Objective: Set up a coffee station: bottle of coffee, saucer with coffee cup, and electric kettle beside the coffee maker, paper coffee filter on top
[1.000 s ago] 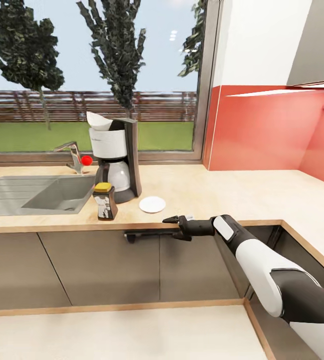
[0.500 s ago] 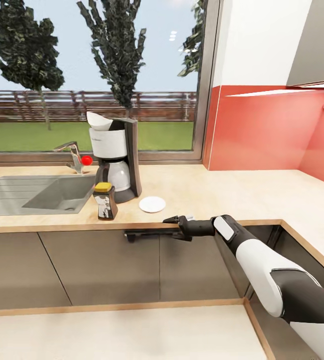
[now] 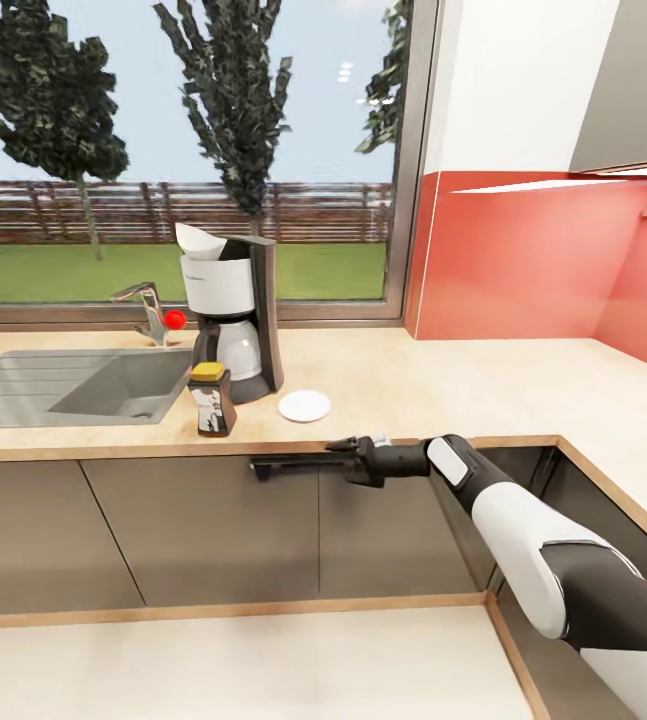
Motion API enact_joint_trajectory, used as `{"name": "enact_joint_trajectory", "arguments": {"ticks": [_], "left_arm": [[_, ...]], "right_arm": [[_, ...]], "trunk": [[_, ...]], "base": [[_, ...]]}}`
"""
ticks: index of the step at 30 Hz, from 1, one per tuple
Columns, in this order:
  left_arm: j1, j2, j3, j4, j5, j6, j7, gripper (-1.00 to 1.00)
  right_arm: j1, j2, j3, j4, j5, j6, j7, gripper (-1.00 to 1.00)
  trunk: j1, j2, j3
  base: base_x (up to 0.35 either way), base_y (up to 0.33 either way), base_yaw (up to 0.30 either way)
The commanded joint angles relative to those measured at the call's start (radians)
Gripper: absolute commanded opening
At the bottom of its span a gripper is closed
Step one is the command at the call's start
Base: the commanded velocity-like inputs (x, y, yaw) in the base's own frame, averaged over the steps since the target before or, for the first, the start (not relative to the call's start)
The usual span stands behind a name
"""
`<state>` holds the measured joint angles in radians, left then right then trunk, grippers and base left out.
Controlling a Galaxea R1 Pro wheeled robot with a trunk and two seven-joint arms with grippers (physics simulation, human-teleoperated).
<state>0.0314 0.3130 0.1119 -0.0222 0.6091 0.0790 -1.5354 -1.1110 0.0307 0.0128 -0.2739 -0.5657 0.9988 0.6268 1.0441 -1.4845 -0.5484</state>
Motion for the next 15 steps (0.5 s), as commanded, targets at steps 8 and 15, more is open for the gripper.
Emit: {"name": "enact_joint_trajectory", "arguments": {"ticks": [8,15], "left_arm": [[0.001,0.000,0.008,-0.002,-0.007,0.008,-0.002,1.00],[0.001,0.000,0.008,-0.002,-0.008,0.008,-0.002,1.00]], "right_arm": [[0.002,0.000,0.001,0.050,0.008,0.001,0.007,1.00],[0.004,-0.002,0.003,0.129,0.013,0.000,0.002,1.00]], "trunk": [[0.000,0.000,-0.001],[0.000,0.000,-0.001]], "base": [[0.000,0.000,0.000],[0.000,0.000,0.000]]}}
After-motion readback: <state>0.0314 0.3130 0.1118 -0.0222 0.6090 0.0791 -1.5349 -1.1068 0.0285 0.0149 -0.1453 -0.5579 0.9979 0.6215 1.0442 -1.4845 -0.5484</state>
